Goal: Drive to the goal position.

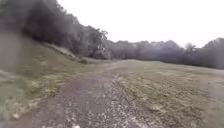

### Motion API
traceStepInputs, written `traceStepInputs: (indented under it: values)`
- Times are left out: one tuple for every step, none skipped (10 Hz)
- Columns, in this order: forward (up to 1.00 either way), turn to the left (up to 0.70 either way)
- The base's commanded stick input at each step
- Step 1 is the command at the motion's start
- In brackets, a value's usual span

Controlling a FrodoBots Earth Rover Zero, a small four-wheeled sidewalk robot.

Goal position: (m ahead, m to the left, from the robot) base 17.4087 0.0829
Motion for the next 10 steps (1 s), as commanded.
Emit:
traceStepInputs:
  values:
    - [0.45,-0.27]
    - [0.45,0.00]
    - [0.45,0.00]
    - [0.45,0.27]
    - [0.45,0.27]
    - [0.45,0.27]
    - [0.45,0.27]
    - [0.45,0.27]
    - [0.45,0.27]
    - [0.45,0.27]
